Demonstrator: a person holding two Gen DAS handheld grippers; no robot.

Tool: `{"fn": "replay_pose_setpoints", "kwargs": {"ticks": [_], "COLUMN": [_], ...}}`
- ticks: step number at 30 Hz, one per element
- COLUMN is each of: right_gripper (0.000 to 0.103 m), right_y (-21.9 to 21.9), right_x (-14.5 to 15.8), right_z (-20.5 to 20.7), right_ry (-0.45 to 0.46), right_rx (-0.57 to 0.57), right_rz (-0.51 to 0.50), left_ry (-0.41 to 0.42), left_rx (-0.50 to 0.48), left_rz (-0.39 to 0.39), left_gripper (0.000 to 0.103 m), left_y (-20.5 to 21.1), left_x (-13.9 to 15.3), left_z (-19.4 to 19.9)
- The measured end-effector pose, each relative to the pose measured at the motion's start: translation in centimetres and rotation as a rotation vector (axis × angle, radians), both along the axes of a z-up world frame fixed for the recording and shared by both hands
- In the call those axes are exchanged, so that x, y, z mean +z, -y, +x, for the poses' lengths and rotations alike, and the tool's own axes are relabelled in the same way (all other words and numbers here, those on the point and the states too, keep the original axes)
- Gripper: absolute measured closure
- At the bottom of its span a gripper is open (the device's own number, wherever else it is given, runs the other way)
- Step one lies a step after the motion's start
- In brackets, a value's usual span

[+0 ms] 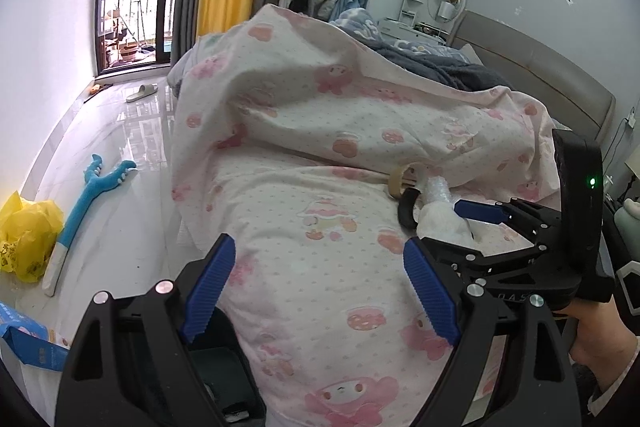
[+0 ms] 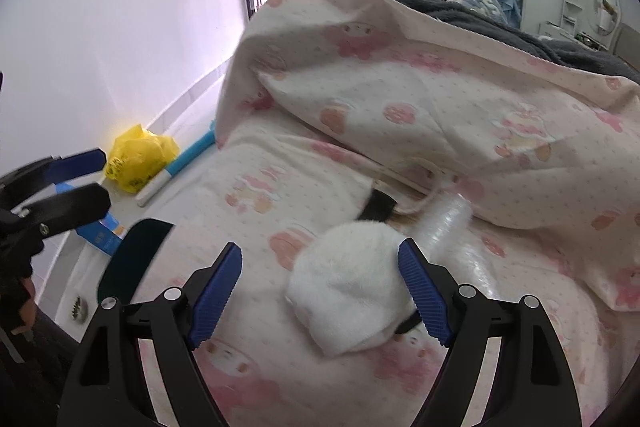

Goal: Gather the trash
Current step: 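Move the right tool over the duvet and grasp the white cloth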

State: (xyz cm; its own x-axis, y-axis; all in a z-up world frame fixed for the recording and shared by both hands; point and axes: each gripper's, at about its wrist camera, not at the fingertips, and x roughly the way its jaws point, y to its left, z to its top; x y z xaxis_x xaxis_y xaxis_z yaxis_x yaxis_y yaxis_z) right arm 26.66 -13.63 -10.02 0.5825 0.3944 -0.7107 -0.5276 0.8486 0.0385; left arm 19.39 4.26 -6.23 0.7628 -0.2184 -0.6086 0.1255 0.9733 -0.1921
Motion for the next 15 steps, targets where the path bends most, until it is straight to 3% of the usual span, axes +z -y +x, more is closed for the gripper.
{"fn": "replay_pose_setpoints", "kwargs": {"ticks": [3,7,11,15], "right_gripper": [0.023,0.046,0.061,0.065], "right_y": [0.4,1.2,2.9,4.6], "right_x": [-0.5,-0.9,-0.5,0.2], "right_z": [-0.1,0.0,0.4,0.7], "right_ry": [-0.005,-0.012,-0.024,-0.040], "right_rx": [-0.005,-0.018,-0.044,-0.064], "right_rz": [-0.025,-0.045,0.006,0.097], "left_ry": [-0.003,-0.004,-0.006,-0.009], "left_rx": [-0.010,-0.025,-0.040,-0.051], "left_rz": [0.002,0.004,0.005,0.007], "left_gripper": [0.015,0.015,0.015,0.015], "left_y": [0.6,1.6,2.6,3.5], "left_x": [-0.2,-0.5,-0.8,-1.1], "left_z": [0.2,0.5,0.8,1.2]}}
